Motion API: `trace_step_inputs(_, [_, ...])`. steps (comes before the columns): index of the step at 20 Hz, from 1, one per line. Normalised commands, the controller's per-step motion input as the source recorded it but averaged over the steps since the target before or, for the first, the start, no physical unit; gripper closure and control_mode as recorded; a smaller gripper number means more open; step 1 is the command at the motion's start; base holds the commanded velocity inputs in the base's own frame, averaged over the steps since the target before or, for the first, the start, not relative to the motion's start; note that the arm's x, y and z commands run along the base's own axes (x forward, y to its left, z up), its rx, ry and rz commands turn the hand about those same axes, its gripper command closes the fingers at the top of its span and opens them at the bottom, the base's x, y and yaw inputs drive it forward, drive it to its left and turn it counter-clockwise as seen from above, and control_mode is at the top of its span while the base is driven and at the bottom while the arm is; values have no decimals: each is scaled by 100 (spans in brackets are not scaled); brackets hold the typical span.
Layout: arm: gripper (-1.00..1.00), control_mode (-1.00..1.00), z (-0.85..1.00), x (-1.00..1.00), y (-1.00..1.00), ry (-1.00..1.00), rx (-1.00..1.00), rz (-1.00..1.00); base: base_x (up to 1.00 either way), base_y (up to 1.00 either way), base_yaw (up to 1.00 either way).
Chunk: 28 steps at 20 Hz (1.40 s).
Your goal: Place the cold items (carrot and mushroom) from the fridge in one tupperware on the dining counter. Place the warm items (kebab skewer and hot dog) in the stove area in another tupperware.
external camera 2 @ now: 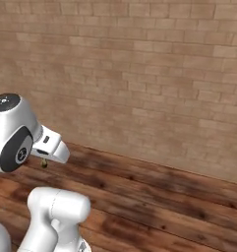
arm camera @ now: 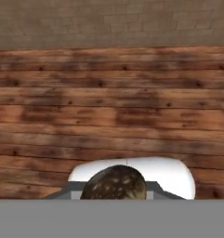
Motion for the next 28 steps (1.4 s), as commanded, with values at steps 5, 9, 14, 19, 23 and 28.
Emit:
trace_step_inputs(5, [100,100,0,0,0,0,0,0,100,-22,71])
trace_step_inputs(9, [100,100,0,0,0,0,0,0,90,-24,83])
trace_step_inputs(14, [100,100,0,0,0,0,0,0,68,-23,90])
trace_step_inputs(19, [100,100,0,0,0,0,0,0,65,-17,89])
trace_step_inputs(23, [100,100,0,0,0,0,0,0,62,-7,80])
trace_step_inputs(28, [100,100,0,0,0,0,0,0,42,-14,54])
